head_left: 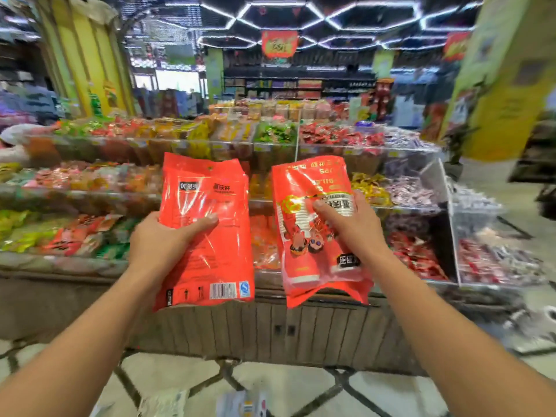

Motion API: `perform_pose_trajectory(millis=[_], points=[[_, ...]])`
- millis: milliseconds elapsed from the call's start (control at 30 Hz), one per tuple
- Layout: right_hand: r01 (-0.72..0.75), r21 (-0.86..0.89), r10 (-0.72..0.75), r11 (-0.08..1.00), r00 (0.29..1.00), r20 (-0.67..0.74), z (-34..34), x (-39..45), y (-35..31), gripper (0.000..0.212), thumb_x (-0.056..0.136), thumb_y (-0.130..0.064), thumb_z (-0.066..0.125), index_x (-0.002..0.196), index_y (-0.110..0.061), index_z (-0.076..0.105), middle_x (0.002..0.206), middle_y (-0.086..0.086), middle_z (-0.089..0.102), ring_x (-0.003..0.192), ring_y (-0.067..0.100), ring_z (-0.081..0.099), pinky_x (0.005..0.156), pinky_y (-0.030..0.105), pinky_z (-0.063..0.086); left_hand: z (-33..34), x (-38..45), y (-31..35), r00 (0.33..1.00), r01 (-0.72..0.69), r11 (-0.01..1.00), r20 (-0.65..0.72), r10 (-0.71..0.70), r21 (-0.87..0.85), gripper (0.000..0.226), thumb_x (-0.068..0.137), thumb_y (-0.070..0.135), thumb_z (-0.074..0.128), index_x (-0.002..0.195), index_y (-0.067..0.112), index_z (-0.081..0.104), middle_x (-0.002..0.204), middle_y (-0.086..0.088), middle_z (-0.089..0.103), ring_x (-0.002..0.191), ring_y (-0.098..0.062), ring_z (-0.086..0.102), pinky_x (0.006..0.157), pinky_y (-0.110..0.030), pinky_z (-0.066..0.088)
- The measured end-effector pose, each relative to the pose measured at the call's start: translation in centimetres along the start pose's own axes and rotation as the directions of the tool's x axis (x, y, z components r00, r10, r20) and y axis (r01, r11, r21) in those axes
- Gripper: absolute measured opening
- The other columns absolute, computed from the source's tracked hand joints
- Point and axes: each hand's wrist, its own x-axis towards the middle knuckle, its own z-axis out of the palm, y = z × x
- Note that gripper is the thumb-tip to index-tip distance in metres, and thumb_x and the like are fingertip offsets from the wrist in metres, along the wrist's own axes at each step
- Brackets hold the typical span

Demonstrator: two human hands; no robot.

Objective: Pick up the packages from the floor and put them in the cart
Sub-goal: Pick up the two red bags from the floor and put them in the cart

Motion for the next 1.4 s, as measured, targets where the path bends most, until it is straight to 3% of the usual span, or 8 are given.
perform_pose_trajectory(millis=[200,300,467,633,767,933,1233,1400], points=[[-0.145,-0.087,0.111,0.985,0.942,-0.317,-18.4,-5.0,4.1,0.055,0.078,-0.056,0.087,0.122,-0.029,0.07,0.105,-0.01,0.079,0.1,0.011,0.074,0.086,0.027,0.055,16.2,-6.6,7.1,0.952,-0.102,0.994,0.286,0.11,-0.042,0.074,0.044,0.072,0.094,0.094,0.019,0.078,0.088,0.001,0.08,0.088,-0.026,0.077,0.076,-0.038,0.058],[-0.211,-0.102,0.146,0.972,0.885,-0.442,-26.7,-8.2,6.0,0.051,0.078,-0.054,0.088,0.118,-0.029,0.07,0.105,-0.01,0.079,0.099,0.011,0.073,0.089,0.033,0.055,24.2,-11.4,9.7,0.894,-0.139,0.987,0.419,0.159,-0.079,0.077,0.046,0.072,0.094,0.096,0.015,0.078,0.08,-0.006,0.078,0.089,-0.03,0.078,0.065,-0.034,0.052],[-0.306,-0.115,0.186,0.945,0.793,-0.58,-39.9,-12.4,10.2,0.059,0.075,-0.064,0.086,0.12,-0.031,0.067,0.107,-0.009,0.078,0.099,0.017,0.075,0.093,0.04,0.058,36.1,-21.3,14.0,0.801,-0.156,0.976,0.56,0.214,-0.151,0.085,0.037,0.08,0.091,0.102,0.026,0.079,0.091,0.007,0.081,0.092,-0.021,0.078,0.091,-0.044,0.062],[-0.328,-0.091,0.19,0.94,0.727,-0.66,-52.3,-15.8,14.2,0.065,0.059,-0.08,0.08,0.113,-0.048,0.063,0.109,-0.01,0.079,0.1,0.017,0.077,0.095,0.05,0.06,46.7,-31.6,17.9,0.728,-0.149,0.973,0.646,0.229,-0.178,0.107,0.019,0.093,0.078,0.102,0.025,0.079,0.097,0.005,0.082,0.093,-0.022,0.077,0.093,-0.047,0.061],[-0.376,-0.091,0.203,0.922,0.672,-0.712,-61.1,-18.8,17.1,0.07,0.068,-0.074,0.083,0.127,-0.041,0.064,0.108,-0.015,0.079,0.098,0.012,0.077,0.095,0.049,0.061,54.4,-39.3,20.8,0.633,-0.126,0.973,0.74,0.227,-0.191,0.092,0.03,0.085,0.085,0.103,0.027,0.08,0.095,0.008,0.081,0.091,-0.018,0.077,0.094,-0.046,0.061],[-0.442,-0.038,0.247,0.896,0.568,-0.785,-70.4,-22.7,20.2,0.071,0.073,-0.065,0.087,0.133,-0.038,0.06,0.112,-0.014,0.076,0.099,0.01,0.075,0.096,0.045,0.061,63.8,-47.6,24.0,0.496,-0.133,0.967,0.831,0.253,-0.215,0.11,0.021,0.094,0.082,0.109,0.026,0.076,0.099,0.005,0.081,0.091,-0.021,0.078,0.092,-0.048,0.062],[-0.517,0.055,0.296,0.854,0.397,-0.869,-85.1,-25.0,28.4,0.055,0.083,-0.054,0.083,0.128,-0.034,0.06,0.106,-0.01,0.077,0.09,0.01,0.075,0.076,0.031,0.059,81.8,-60.1,28.1,0.291,-0.177,0.957,0.917,0.273,-0.229,0.082,0.037,0.081,0.084,0.098,0.027,0.076,0.09,0.006,0.079,0.086,-0.021,0.076,0.089,-0.047,0.062],[-0.56,0.102,0.332,0.822,0.327,-0.885,-94.7,-22.7,34.1,0.06,0.076,-0.062,0.085,0.125,-0.034,0.064,0.105,-0.007,0.079,0.094,0.018,0.078,0.089,0.049,0.062,93.0,-64.8,30.4,0.193,-0.085,0.975,0.957,0.219,-0.206,0.076,0.045,0.076,0.092,0.103,0.029,0.077,0.092,0.005,0.08,0.089,-0.021,0.077,0.087,-0.046,0.062]])
